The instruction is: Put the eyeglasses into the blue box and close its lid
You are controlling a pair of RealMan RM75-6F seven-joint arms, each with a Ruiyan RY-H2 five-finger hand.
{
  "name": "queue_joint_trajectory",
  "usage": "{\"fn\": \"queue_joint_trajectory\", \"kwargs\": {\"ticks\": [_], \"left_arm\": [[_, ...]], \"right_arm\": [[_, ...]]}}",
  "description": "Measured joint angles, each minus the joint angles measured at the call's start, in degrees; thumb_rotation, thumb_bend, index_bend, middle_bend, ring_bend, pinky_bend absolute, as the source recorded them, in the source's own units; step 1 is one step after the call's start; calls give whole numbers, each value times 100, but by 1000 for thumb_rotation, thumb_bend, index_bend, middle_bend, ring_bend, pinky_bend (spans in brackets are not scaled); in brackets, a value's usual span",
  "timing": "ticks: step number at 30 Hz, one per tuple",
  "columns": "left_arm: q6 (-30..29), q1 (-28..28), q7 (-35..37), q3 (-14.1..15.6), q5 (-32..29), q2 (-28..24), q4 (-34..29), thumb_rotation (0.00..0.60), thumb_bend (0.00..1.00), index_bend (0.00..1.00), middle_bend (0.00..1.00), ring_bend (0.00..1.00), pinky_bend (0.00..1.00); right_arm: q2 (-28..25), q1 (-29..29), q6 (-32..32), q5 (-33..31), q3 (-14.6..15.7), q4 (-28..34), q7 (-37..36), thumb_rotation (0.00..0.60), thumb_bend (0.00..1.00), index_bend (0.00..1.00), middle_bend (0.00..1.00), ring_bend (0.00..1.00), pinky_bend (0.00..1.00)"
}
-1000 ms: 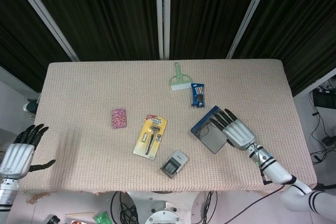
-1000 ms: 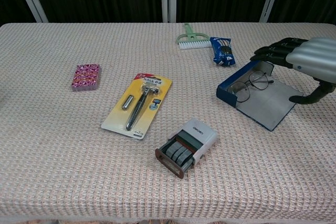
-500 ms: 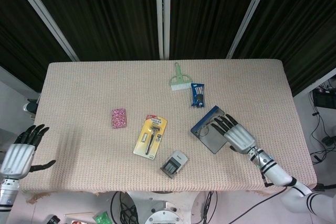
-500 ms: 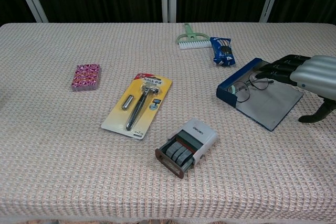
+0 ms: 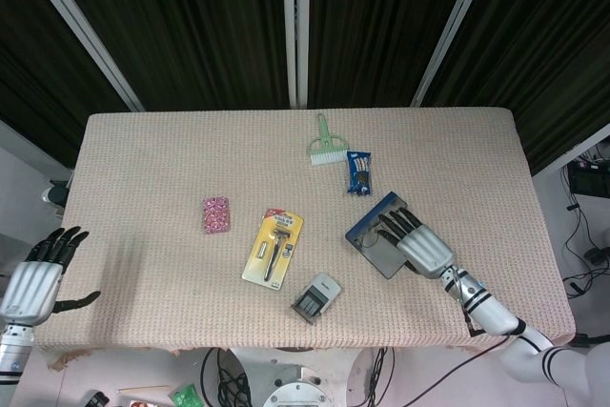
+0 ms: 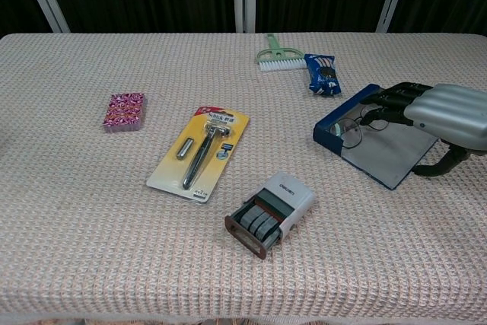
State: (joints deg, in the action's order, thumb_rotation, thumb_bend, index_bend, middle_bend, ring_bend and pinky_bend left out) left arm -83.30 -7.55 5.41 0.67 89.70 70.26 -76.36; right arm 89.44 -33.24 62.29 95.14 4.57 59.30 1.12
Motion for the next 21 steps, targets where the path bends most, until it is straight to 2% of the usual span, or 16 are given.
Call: {"fn": "queue_joint_trajectory", "kwargs": {"ticks": [3,7,14,21], "left_arm": [[3,-2,13,-4,-4,3,15,478,0,104,88,68,193],[-2,-6,31,-13,-6,-3,23,477,0,104,89,68,193],[-12,-5,40,-18,-6,-17,28,479,0,104,88,68,193],[-2,-7,19,-22,-15,-27,7,482,0,104,88,68,193]], "right_arm": [[85,-6,3,11,-2,-79,-117,600,218,288,0,0,0],[207,10,56,13,-16,-214,-287,600,343,303,0,0,0],[471,40,174,-74,-149,-472,-500,600,415,348,0,0,0],[681,10,258,-155,-295,-688,-647,600,441,473,0,0,0]]}}
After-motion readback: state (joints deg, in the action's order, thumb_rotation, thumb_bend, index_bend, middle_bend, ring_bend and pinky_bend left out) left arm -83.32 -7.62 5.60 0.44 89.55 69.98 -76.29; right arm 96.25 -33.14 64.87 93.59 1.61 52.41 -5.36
